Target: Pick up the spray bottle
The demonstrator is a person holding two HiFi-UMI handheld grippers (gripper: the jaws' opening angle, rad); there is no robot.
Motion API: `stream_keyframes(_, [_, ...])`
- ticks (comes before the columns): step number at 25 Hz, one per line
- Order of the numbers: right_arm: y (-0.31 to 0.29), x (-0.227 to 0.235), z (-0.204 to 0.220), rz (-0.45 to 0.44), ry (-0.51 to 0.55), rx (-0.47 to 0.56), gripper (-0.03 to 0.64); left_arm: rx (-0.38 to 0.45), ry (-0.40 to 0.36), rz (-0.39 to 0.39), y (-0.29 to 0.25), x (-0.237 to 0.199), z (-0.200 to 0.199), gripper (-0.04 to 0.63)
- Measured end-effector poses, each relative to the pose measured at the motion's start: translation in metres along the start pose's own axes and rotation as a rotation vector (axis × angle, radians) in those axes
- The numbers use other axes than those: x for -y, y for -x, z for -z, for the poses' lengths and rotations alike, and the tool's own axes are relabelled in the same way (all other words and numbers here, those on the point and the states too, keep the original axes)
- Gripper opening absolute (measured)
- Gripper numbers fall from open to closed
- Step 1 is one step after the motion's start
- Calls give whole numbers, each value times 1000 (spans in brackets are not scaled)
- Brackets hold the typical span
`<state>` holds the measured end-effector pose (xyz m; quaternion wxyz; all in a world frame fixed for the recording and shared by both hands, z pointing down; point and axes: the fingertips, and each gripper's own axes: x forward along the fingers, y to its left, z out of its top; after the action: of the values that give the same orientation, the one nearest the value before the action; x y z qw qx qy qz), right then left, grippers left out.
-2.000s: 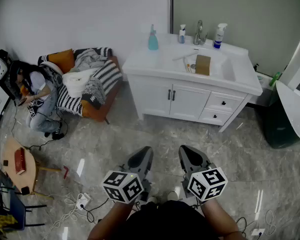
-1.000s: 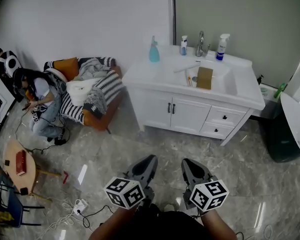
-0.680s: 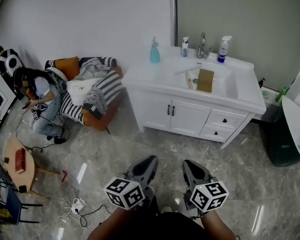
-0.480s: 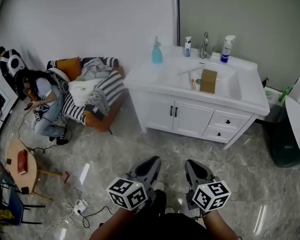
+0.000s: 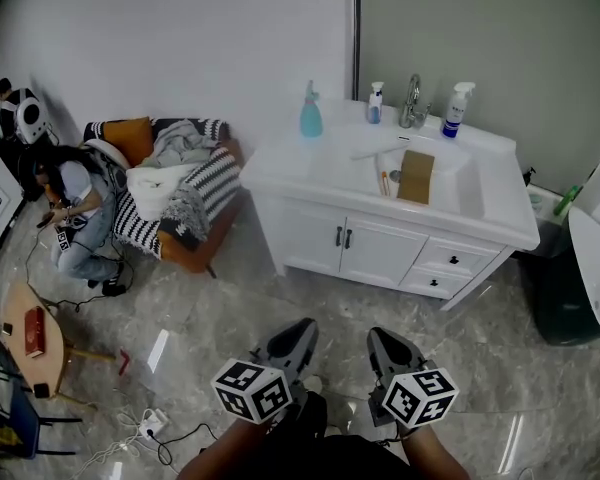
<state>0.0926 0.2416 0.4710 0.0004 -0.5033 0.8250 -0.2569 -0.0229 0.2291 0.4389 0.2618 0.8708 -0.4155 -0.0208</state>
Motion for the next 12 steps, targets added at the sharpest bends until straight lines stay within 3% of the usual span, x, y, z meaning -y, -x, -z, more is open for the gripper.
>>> stream_keyframes(12, [-62, -3, -33, -3, 15, 17, 8, -3, 29, -21, -33, -47, -27, 29])
